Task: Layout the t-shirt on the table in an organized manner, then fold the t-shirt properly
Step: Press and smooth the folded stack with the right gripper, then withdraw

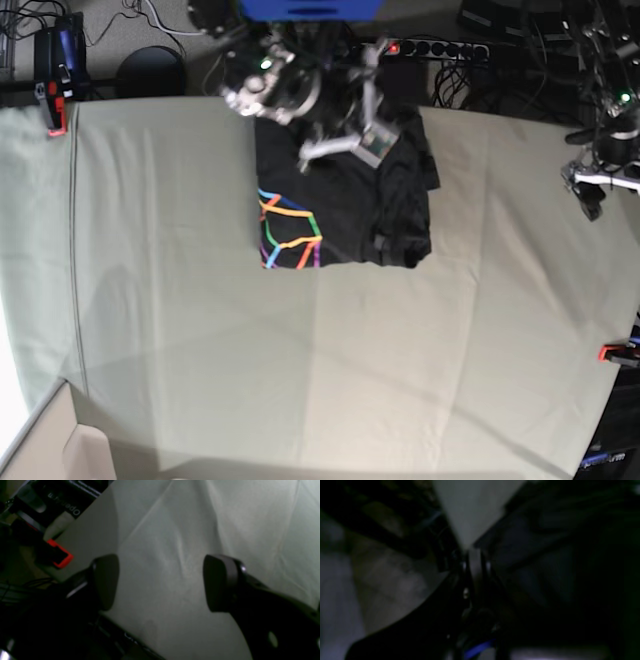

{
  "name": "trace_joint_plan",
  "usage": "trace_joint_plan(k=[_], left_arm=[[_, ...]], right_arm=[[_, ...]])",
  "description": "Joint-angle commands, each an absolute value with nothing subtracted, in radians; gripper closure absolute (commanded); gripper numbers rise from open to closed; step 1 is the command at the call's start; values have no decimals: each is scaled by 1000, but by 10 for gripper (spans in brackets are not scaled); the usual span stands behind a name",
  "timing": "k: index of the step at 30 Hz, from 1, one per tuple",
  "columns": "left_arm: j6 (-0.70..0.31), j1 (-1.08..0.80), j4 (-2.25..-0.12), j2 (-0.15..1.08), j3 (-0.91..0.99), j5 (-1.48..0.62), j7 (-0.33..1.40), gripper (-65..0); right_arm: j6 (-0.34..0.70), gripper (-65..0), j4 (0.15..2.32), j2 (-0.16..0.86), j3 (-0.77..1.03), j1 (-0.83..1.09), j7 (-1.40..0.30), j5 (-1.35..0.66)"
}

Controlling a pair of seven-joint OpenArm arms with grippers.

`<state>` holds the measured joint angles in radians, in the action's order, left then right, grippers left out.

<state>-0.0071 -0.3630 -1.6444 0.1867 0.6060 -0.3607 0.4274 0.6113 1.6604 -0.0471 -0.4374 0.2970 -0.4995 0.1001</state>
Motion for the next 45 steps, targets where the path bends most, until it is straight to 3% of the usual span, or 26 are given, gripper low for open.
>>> trace_joint_plan(k=[1,6,13,19,27,32,38,45], left_arm=[[-7,-361,-1661,203,611,-363,403,-508],[-7,-375,-1669,196,608,-363,403,-508],[-8,-412,-1672,194,469,-363,403,-505],[-7,-437,-1675,183,415,-363,403,-505],[-7,-476,-1707,183,513,-363,403,-507],[-7,-489,-1707,183,550,-363,403,-508],[-7,-487,-1710,177,519,-363,403,-508],[-7,-487,-1768,173,357,-364,403,-509]], right_arm=[[613,0,1707,-61,-420,295,-467,82],[613,0,1768,-77,-314,285,-469,82],[613,0,1666,-114,-277,165,-469,84],[613,0,1419,-142,-288,-15,-469,84],[613,0,1056,-157,-291,-228,-446,82],[613,0,958,-157,-375,-260,-358,82],[608,0,998,-157,-427,-254,-291,82],[608,0,1300,-157,-147,-140,-332,84]])
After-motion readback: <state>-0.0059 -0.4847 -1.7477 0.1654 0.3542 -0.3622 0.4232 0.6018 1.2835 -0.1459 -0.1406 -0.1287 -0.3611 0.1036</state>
